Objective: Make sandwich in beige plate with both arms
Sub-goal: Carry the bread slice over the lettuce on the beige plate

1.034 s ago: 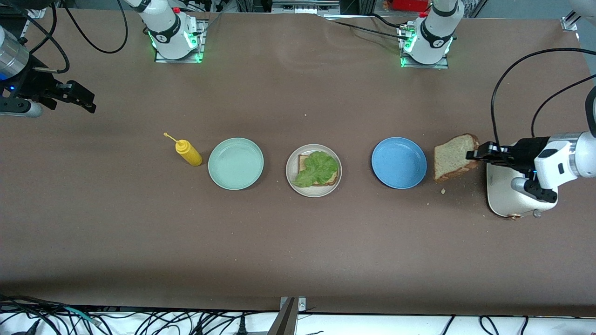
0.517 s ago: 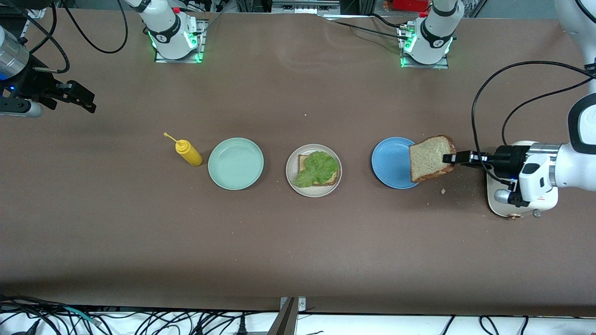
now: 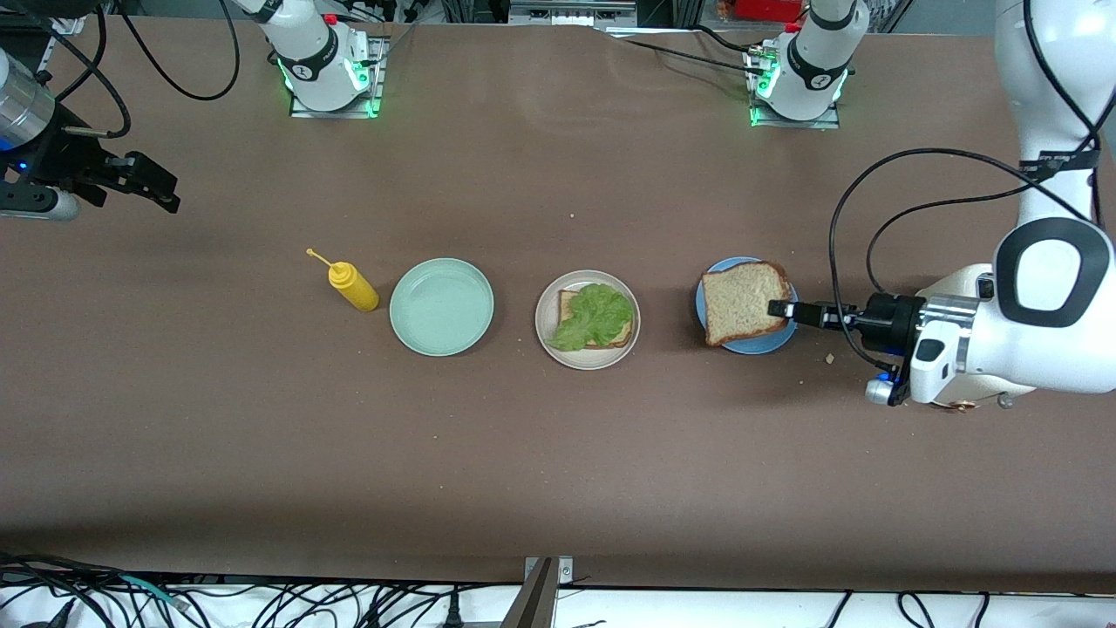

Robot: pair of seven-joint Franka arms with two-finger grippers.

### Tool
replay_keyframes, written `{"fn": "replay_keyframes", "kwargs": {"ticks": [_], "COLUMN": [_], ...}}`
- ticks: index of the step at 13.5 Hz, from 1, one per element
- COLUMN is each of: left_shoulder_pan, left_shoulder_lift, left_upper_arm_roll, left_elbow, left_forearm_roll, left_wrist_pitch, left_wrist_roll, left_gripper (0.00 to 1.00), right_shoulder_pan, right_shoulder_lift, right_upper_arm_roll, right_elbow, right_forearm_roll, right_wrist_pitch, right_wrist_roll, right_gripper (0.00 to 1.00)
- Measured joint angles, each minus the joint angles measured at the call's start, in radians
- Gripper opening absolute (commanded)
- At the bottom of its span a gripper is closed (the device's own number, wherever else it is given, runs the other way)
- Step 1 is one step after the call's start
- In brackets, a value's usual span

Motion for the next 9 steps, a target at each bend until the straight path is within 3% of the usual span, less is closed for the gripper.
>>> {"fn": "replay_keyframes", "kwargs": {"ticks": [9], "left_shoulder_pan": [-0.182], "left_shoulder_lift": [0.005], "left_upper_arm_roll": [-0.028], "left_elbow": [-0.146], "left_forearm_roll": [-0.064], "left_wrist_pitch": [0.341], "left_wrist_roll": [-0.033], "left_gripper": [0.00], "right_shoulder_pan": [0.000], "right_shoulder_lift": [0.031], "right_upper_arm_roll": [0.002], "right_elbow": [0.001], "right_forearm_roll": [0.000], "right_wrist_pitch": [0.059], "right_wrist_roll": [0.000], "right_gripper": [1.00]}}
